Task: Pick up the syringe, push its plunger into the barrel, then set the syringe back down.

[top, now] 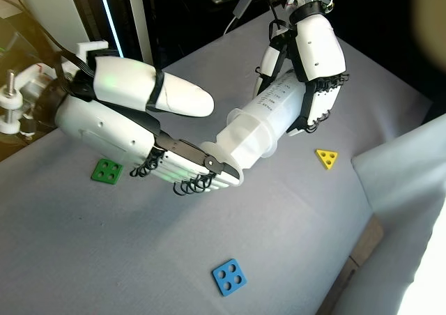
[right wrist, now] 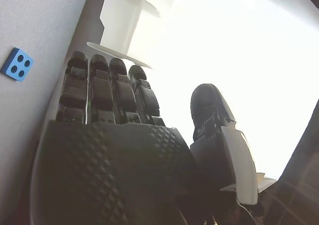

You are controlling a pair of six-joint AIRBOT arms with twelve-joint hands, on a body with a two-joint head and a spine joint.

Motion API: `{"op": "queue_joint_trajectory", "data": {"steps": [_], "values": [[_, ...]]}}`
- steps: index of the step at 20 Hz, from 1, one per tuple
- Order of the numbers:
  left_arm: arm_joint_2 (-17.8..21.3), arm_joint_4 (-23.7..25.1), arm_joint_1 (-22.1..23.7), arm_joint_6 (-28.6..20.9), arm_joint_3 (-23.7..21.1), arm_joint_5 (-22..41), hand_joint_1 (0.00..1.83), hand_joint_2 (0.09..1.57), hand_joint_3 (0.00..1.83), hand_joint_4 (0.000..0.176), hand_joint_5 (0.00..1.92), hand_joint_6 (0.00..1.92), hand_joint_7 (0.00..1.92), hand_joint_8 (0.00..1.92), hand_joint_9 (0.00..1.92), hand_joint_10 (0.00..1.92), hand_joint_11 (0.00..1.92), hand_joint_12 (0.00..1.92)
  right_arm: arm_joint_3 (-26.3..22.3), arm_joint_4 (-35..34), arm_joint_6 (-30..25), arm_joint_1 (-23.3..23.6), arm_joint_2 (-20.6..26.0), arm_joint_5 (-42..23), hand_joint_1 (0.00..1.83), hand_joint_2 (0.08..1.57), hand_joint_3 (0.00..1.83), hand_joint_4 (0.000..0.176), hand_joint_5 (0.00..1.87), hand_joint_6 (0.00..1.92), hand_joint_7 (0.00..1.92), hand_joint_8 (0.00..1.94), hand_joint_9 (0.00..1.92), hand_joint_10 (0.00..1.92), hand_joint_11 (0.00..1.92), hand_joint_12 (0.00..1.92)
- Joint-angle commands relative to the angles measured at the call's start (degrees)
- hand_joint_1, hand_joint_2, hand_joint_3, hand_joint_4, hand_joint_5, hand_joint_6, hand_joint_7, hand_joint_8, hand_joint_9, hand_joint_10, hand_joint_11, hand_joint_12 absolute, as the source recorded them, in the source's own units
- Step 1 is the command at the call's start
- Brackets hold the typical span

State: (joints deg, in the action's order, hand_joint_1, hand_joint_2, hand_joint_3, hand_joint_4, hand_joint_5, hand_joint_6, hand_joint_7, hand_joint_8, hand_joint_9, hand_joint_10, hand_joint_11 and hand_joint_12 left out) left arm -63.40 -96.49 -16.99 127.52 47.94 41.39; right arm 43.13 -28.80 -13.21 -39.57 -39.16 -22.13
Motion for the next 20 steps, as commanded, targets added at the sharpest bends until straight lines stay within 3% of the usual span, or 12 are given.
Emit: {"op": "queue_joint_trajectory", "data": {"steps": [1,17,20], "values": [[-0.1,4.2,1.4,-1.2,-0.5,-1.5,1.38,1.10,0.00,0.000,0.96,0.85,1.03,0.95,0.92,1.19,0.74,0.93,0.1,1.5,-0.1,0.9,-0.6,-4.4,0.00,1.33,0.00,0.000,0.08,0.00,0.04,0.00,0.01,0.00,0.00,0.00],[-0.1,5.7,1.5,-1.0,-1.4,-1.2,1.38,1.09,0.00,0.000,0.99,0.79,1.06,0.91,0.94,1.16,0.78,0.93,-2.4,3.7,0.4,3.6,-2.3,-1.3,0.00,1.33,0.00,0.000,0.10,0.01,0.07,0.01,0.03,0.01,0.00,0.00],[-0.1,5.7,1.5,-1.0,-1.4,-1.2,1.38,1.10,0.00,0.000,0.95,0.86,1.03,0.97,0.92,1.18,0.77,0.91,-2.4,3.8,1.5,4.0,-3.4,-0.4,0.00,1.33,0.00,0.000,0.09,0.00,0.06,0.00,0.02,0.00,0.00,0.00]]}}
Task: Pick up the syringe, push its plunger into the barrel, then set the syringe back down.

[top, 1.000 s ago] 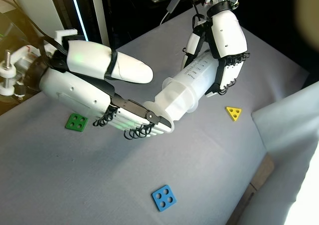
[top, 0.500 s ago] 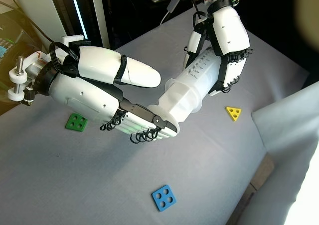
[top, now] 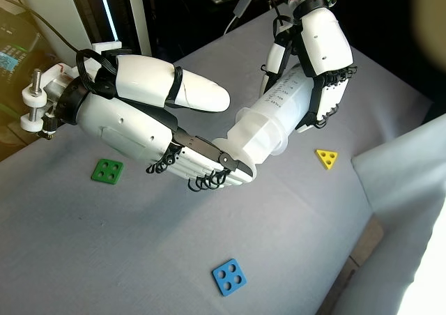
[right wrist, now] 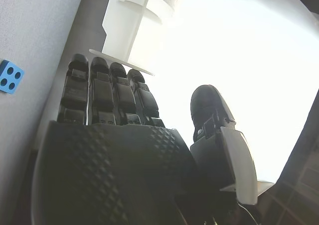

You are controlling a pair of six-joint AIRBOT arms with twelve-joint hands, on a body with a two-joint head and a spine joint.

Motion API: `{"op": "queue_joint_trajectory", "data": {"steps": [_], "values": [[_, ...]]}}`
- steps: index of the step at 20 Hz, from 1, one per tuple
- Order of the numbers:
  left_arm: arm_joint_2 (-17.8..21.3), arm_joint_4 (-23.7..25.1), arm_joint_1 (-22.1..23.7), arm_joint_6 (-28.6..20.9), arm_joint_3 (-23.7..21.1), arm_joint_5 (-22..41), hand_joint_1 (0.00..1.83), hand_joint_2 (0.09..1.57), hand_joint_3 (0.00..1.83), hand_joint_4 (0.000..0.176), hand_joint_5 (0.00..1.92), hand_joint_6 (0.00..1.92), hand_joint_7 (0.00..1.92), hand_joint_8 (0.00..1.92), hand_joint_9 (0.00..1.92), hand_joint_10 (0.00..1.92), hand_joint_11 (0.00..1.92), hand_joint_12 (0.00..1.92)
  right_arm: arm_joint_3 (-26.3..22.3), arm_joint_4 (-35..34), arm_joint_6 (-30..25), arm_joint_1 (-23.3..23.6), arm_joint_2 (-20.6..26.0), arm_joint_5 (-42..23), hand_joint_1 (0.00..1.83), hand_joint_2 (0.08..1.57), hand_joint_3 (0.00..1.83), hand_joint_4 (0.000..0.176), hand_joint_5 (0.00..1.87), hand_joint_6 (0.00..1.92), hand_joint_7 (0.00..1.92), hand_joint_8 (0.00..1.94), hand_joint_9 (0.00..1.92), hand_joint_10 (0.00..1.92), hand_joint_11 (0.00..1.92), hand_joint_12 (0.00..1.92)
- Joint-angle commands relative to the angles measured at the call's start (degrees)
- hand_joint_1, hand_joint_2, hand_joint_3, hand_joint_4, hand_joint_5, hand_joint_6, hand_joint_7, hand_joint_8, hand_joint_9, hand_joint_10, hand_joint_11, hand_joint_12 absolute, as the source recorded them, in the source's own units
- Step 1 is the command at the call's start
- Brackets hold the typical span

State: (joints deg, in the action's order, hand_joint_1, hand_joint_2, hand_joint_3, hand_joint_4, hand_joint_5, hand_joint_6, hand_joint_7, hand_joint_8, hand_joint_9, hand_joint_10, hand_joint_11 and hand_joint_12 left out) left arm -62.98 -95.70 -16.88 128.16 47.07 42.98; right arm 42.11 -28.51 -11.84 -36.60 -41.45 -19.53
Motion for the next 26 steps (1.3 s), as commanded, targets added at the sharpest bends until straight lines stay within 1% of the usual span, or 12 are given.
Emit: {"op": "queue_joint_trajectory", "data": {"steps": [1,2,5,9,12,14,16,18,19,22,23,26], "values": [[-0.5,4.9,1.3,-1.7,-0.5,-2.8,1.38,1.11,0.00,0.000,0.95,0.85,1.01,1.00,0.91,1.20,0.76,0.93,-1.4,3.5,0.3,1.2,-1.3,-2.8,0.00,1.33,0.00,0.000,0.09,0.00,0.06,0.00,0.02,0.00,0.00,0.00],[-0.5,5.0,1.3,-1.7,-0.5,-2.8,1.38,1.10,0.00,0.000,0.96,0.84,1.04,0.96,0.91,1.19,0.77,0.94,-1.4,3.6,0.6,1.5,-1.7,-2.4,0.00,1.33,0.00,0.000,0.10,0.00,0.06,0.00,0.03,0.00,0.00,0.00],[-0.5,5.2,1.3,-1.7,-0.5,-2.8,1.38,1.11,0.00,0.000,0.95,0.84,1.02,0.99,0.91,1.20,0.76,0.95,-1.4,3.6,1.6,2.3,-2.6,-1.6,0.00,1.32,0.00,0.000,0.11,0.01,0.07,0.00,0.03,0.00,0.00,0.00],[-0.5,5.2,1.3,-1.7,-0.5,-2.7,1.38,1.10,0.00,0.000,0.95,0.88,1.04,0.95,0.93,1.17,0.76,0.93,-1.3,4.1,2.1,3.6,-4.6,-0.8,0.00,1.32,0.00,0.000,0.10,0.00,0.06,0.00,0.02,0.00,0.00,0.00],[-0.5,5.2,1.2,-1.6,-0.5,-2.6,1.38,1.12,0.00,0.000,0.92,0.89,1.01,1.02,0.88,1.24,0.73,0.99,-1.3,4.3,2.1,4.4,-5.9,-0.4,0.00,1.32,0.00,0.000,0.10,0.01,0.06,0.01,0.02,0.01,0.00,0.00],[-0.5,5.2,1.2,-1.6,-0.6,-2.6,1.38,1.12,0.00,0.000,0.93,0.87,1.00,1.03,0.88,1.24,0.74,1.00,-1.3,4.3,2.1,4.6,-6.5,-0.4,0.00,1.32,0.00,0.000,0.11,0.01,0.07,0.01,0.03,0.01,0.00,0.00],[-0.5,5.2,1.1,-1.6,-0.6,-2.6,1.37,1.12,0.00,0.000,0.91,0.91,1.00,1.03,0.87,1.25,0.72,1.01,-1.3,4.3,2.1,4.6,-7.0,-0.2,0.00,1.32,0.00,0.000,0.11,0.01,0.07,0.01,0.02,0.01,0.00,0.00],[-0.5,5.2,1.0,-1.6,-0.6,-2.6,1.38,1.11,0.00,0.000,0.94,0.87,1.04,0.97,0.89,1.21,0.73,1.01,-1.3,4.3,2.1,4.6,-7.0,-0.2,0.00,1.32,0.00,0.000,0.10,0.00,0.06,0.00,0.02,0.00,0.00,0.00],[-0.5,5.2,1.0,-1.5,-0.6,-2.6,1.38,1.11,0.00,0.000,0.94,0.87,1.04,0.97,0.89,1.21,0.73,1.01,-1.2,4.3,2.1,4.6,-6.9,-0.2,0.00,1.32,0.00,0.000,0.10,0.00,0.06,0.00,0.02,0.00,0.00,0.00],[-0.7,5.4,0.9,-1.5,-0.6,-2.5,1.38,1.11,0.00,0.000,0.94,0.87,1.01,1.01,0.91,1.20,0.73,0.99,-1.2,4.8,2.0,3.5,-3.9,0.8,0.00,1.31,0.00,0.000,0.09,0.00,0.05,0.00,0.01,0.00,0.00,0.00],[-0.7,5.4,0.9,-1.5,-0.6,-2.5,1.38,1.11,0.00,0.000,0.94,0.87,1.02,0.98,0.91,1.19,0.75,0.98,-1.2,5.3,2.0,3.2,-2.9,1.1,0.00,1.31,0.00,0.000,0.10,0.01,0.06,0.00,0.01,0.00,0.00,0.00],[-0.7,5.4,0.9,-1.5,-0.6,-2.5,1.38,1.11,0.00,0.000,0.94,0.84,1.03,0.98,0.91,1.21,0.75,0.97,-0.2,8.4,1.5,2.7,0.3,1.1,0.00,1.32,0.00,0.000,0.10,0.01,0.06,0.00,0.02,0.00,0.00,0.00]]}}
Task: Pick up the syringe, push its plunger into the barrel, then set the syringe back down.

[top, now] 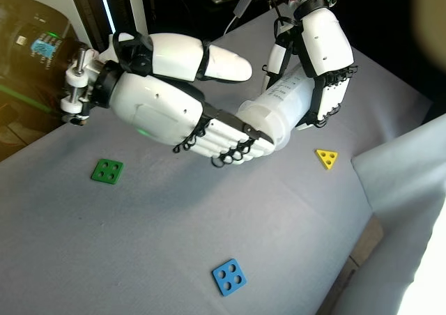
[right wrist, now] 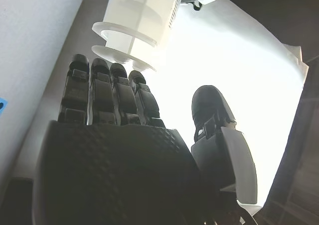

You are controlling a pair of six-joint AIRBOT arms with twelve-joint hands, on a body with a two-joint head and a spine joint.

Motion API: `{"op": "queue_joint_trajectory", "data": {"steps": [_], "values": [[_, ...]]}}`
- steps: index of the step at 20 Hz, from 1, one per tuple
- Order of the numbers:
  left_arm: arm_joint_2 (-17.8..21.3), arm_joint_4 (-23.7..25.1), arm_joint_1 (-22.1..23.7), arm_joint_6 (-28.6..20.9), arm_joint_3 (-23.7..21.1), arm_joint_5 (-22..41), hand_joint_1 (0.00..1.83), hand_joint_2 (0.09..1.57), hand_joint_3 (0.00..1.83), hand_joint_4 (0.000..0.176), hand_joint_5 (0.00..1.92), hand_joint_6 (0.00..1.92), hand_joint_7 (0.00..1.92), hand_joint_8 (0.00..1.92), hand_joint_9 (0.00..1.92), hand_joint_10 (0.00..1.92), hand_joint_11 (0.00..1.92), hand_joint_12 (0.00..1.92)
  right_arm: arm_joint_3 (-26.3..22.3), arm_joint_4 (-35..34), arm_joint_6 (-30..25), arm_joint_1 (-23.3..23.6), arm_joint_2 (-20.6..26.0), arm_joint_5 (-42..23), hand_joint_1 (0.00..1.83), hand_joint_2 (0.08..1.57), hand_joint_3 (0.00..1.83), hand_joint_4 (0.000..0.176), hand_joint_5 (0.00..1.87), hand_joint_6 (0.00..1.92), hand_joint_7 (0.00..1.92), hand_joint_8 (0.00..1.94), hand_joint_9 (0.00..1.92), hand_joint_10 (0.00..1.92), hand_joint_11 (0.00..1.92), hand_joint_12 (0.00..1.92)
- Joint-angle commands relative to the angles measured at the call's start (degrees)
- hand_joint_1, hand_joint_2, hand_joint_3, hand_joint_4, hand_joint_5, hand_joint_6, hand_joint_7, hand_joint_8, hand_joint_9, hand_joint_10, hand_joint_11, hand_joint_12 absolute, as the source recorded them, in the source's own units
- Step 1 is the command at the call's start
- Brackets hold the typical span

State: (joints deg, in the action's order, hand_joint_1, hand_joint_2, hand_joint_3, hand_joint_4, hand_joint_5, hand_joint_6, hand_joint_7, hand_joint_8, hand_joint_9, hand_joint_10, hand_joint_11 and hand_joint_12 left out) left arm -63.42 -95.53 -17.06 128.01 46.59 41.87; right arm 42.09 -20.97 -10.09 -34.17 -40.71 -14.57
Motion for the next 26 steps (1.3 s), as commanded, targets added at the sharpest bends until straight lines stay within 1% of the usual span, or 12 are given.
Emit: {"op": "queue_joint_trajectory", "data": {"steps": [1,5,7,9,12,13,15,17,21,23,25,26], "values": [[-0.3,5.3,1.0,-1.3,-0.2,-1.4,1.38,1.11,0.00,0.000,0.93,0.87,1.02,1.01,0.89,1.21,0.73,0.96,0.0,1.6,-0.5,0.2,0.2,-3.9,0.00,1.32,0.00,0.000,0.11,0.01,0.07,0.01,0.02,0.01,0.00,0.00],[-0.3,6.5,0.6,-1.1,-0.3,-1.4,1.38,1.11,0.00,0.000,0.93,0.87,1.02,1.02,0.88,1.22,0.73,0.97,0.1,4.5,-0.5,0.1,3.3,-4.0,0.00,1.32,0.00,0.000,0.09,0.01,0.05,0.01,0.01,0.00,0.00,0.00],[-0.3,7.1,0.2,-1.0,-0.3,-1.3,1.38,1.11,0.00,0.000,0.93,0.85,1.02,1.01,0.88,1.23,0.72,1.04,0.4,6.1,-0.5,0.1,4.7,-4.1,0.00,1.32,0.00,0.000,0.10,0.01,0.05,0.01,0.01,0.01,0.00,0.00],[-0.3,8.5,-0.6,-1.0,-0.3,-1.1,1.38,1.11,0.00,0.000,0.94,0.83,1.02,1.02,0.88,1.24,0.72,1.05,1.5,6.9,-0.5,-0.1,5.6,-4.1,0.00,1.32,0.00,0.000,0.10,0.01,0.06,0.01,0.01,0.00,0.00,0.00],[-0.6,9.8,-1.8,-0.9,-0.3,-1.1,1.38,1.11,0.00,0.000,0.93,0.86,1.02,1.01,0.88,1.24,0.71,1.04,3.8,7.3,-0.4,-0.7,6.7,-4.1,0.00,1.32,0.00,0.000,0.09,0.00,0.05,0.00,0.01,0.00,0.00,0.00],[-0.7,10.3,-2.3,-0.9,-0.4,-1.0,1.38,1.11,0.00,0.000,0.94,0.84,1.03,0.98,0.90,1.21,0.74,1.02,4.7,7.7,-0.4,-0.7,7.0,-4.0,0.00,1.32,0.00,0.000,0.09,0.00,0.05,0.00,0.00,0.00,0.00,0.00],[-1.1,11.7,-3.5,-0.7,-0.6,-0.6,1.38,1.11,0.00,0.000,0.93,0.87,1.01,1.02,0.89,1.22,0.73,1.00,6.2,11.6,-0.4,-0.7,7.3,-3.7,0.00,1.32,0.00,0.000,0.09,0.00,0.05,0.00,0.01,0.00,0.00,0.00],[-1.6,13.1,-4.8,-0.7,-0.9,-0.1,1.38,1.12,0.00,0.000,0.93,0.87,1.01,1.03,0.88,1.23,0.72,0.99,7.5,19.3,-0.5,-0.7,7.7,-4.2,0.00,1.32,0.00,0.000,0.09,0.00,0.04,0.00,0.00,0.00,0.00,0.00],[-3.1,15.1,-7.9,-0.7,-1.0,0.8,1.37,1.12,0.00,0.000,0.92,0.88,0.99,1.07,0.86,1.26,0.72,1.02,11.1,40.0,-4.2,-0.7,7.6,-10.9,0.00,1.33,0.00,0.000,0.10,0.01,0.05,0.00,0.01,0.00,0.00,0.00],[-3.8,16.1,-9.5,-0.7,-1.0,1.2,1.38,1.12,0.00,0.000,0.92,0.88,0.99,1.07,0.87,1.24,0.72,1.02,12.5,51.7,-9.9,-0.7,6.8,-15.1,0.00,1.33,0.00,0.000,0.08,0.00,0.04,0.00,0.00,0.00,0.00,0.00],[-4.5,16.5,-11.0,-0.9,-0.9,1.4,1.37,1.13,0.00,0.000,0.91,0.90,0.99,1.08,0.86,1.25,0.71,1.02,13.8,61.5,-13.0,-0.7,6.0,-19.4,0.00,1.33,0.00,0.000,0.08,0.00,0.04,0.00,0.00,0.00,0.00,0.00],[-4.6,16.7,-11.9,-1.1,-0.9,1.4,1.38,1.12,0.00,0.000,0.91,0.91,1.00,1.05,0.87,1.24,0.71,1.02,14.7,67.2,-15.3,-0.7,5.4,-22.1,0.00,1.33,0.00,0.000,0.09,0.00,0.05,0.00,0.00,0.00,0.00,0.00]]}}
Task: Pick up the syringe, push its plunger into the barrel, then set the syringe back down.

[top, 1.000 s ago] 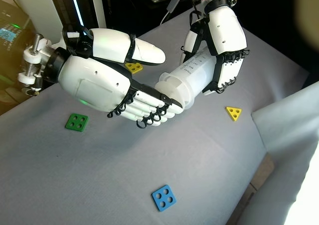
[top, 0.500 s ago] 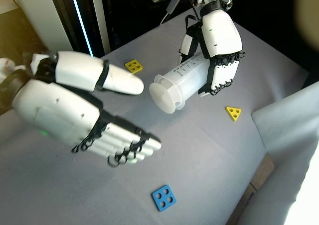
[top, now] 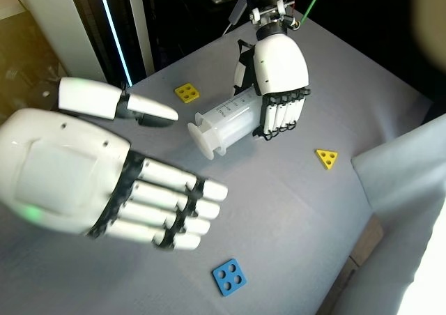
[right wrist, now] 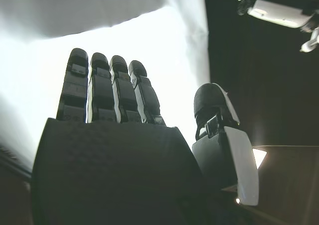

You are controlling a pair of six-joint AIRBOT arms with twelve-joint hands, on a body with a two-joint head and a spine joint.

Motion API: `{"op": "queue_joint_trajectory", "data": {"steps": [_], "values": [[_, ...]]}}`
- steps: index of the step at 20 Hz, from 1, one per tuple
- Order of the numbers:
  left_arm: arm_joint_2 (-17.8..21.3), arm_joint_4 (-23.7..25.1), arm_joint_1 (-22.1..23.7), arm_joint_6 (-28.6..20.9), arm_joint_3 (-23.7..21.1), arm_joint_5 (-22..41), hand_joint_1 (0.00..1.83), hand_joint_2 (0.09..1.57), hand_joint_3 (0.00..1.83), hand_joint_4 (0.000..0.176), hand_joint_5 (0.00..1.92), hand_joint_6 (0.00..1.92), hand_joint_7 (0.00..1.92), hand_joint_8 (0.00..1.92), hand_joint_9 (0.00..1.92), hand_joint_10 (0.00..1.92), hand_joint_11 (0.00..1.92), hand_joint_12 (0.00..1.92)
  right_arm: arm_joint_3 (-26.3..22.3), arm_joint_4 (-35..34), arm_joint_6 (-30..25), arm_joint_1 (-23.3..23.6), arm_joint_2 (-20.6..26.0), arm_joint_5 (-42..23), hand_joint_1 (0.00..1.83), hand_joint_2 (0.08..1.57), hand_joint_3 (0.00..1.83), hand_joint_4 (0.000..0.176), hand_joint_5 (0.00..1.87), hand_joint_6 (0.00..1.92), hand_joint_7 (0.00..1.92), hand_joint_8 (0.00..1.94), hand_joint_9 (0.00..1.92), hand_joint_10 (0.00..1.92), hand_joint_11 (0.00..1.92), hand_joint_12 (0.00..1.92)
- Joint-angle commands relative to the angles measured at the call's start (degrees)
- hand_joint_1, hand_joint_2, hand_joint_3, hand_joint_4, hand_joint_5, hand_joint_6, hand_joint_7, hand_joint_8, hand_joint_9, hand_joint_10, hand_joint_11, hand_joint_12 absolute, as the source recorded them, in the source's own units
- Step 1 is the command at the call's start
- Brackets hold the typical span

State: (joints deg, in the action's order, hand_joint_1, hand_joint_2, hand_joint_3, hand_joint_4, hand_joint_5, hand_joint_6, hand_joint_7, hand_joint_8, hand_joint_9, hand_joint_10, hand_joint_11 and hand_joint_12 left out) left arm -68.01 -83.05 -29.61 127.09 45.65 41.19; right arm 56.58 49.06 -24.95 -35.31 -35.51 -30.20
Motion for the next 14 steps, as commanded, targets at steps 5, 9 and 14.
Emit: {"op": "queue_joint_trajectory", "data": {"steps": [5,9,14], "values": [[-1.0,4.5,-1.3,-1.1,0.6,2.1,1.37,1.13,0.00,0.000,0.90,0.90,0.99,1.06,0.86,1.27,0.71,1.03,1.6,6.7,0.4,0.3,-0.7,-12.1,0.00,1.33,0.00,0.000,0.09,0.00,0.04,0.00,0.00,0.00,0.00,0.00],[-1.7,4.4,-1.7,-1.3,1.2,2.1,1.38,1.12,0.00,0.000,0.93,0.88,1.00,1.04,0.87,1.26,0.70,1.04,2.7,6.7,4.5,0.7,-1.1,-13.6,0.00,1.33,0.00,0.000,0.08,0.00,0.05,0.00,0.01,0.00,0.00,0.00],[-1.8,4.2,-1.9,-1.6,1.2,2.0,1.37,1.13,0.00,0.000,0.92,0.87,0.98,1.08,0.86,1.27,0.69,1.05,4.4,6.7,4.3,1.7,-2.1,-14.5,0.00,1.33,0.00,0.000,0.09,0.00,0.05,0.00,0.00,0.00,0.00,0.00]]}}
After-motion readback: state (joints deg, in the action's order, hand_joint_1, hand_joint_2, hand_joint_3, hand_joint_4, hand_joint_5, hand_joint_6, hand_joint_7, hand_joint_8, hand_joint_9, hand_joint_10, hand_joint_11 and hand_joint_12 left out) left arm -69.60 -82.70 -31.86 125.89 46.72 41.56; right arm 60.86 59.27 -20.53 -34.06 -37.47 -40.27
